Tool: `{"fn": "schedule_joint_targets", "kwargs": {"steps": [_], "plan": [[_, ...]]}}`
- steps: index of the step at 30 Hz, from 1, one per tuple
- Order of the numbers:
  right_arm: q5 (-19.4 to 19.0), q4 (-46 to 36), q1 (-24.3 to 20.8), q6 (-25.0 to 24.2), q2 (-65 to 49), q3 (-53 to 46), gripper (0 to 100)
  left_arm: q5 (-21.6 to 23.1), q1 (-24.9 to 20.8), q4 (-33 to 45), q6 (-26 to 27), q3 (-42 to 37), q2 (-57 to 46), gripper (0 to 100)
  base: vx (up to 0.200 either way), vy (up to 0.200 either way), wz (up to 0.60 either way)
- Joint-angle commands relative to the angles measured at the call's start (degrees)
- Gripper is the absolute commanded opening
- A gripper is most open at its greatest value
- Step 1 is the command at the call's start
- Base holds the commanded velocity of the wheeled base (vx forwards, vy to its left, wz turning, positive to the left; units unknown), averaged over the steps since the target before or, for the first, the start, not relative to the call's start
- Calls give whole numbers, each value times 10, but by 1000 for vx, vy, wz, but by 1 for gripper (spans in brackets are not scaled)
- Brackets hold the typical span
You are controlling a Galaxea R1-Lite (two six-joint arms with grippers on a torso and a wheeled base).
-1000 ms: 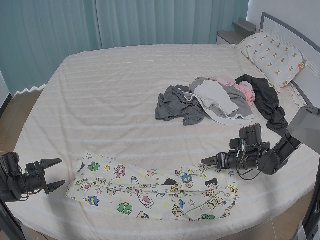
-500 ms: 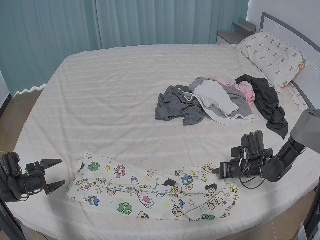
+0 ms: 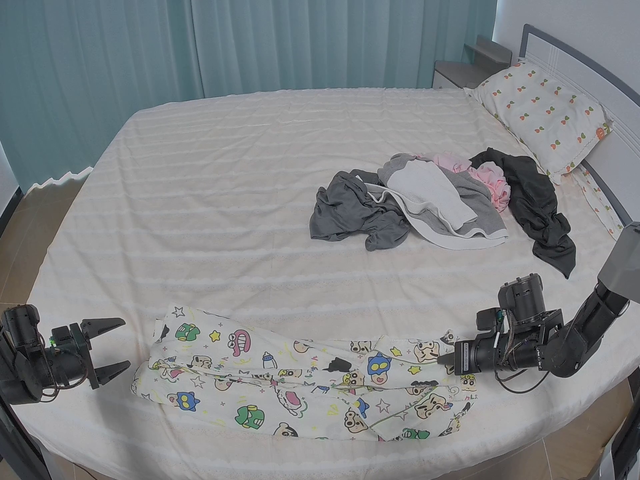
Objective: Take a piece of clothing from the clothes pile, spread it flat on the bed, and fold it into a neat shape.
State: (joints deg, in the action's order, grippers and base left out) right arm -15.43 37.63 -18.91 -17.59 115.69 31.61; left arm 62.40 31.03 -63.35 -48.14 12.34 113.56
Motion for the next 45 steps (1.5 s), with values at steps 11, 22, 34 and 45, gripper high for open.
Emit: {"fn": "schedule_joint_targets", "kwargs": {"steps": [11,22,34,45], "plan": [[32,117,3,1,-34,-41,100,-23,-14,1,18,-3,4,100,0,0,0],[65,111,-95,-7,-78,-3,100,-23,-14,0,18,-4,4,100,0,0,0],[59,111,-133,-91,53,19,100,-24,-14,1,19,-4,4,100,0,0,0],[59,115,-132,-95,67,-23,100,-24,-16,0,19,-4,4,100,0,0,0]]}}
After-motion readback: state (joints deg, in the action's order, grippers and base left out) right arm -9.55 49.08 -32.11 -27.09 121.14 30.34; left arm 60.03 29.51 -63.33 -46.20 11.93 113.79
